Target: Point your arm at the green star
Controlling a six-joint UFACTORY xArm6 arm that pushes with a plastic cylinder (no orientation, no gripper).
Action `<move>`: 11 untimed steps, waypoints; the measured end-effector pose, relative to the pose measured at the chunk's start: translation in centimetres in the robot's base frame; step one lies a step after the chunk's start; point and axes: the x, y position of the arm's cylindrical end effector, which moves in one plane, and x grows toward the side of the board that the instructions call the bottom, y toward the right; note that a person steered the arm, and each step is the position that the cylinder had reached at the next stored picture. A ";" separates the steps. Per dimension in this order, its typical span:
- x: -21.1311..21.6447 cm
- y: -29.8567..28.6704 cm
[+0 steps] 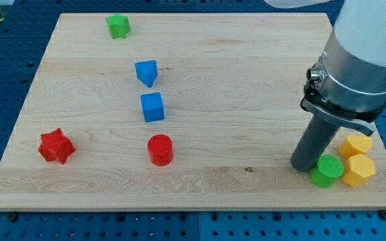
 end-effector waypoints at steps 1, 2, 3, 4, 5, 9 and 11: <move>-1.4 -0.6; -6.5 -1.9; -11.2 -2.8; -16.6 -4.8; -21.7 -8.4; -36.5 -32.0; -34.5 -35.8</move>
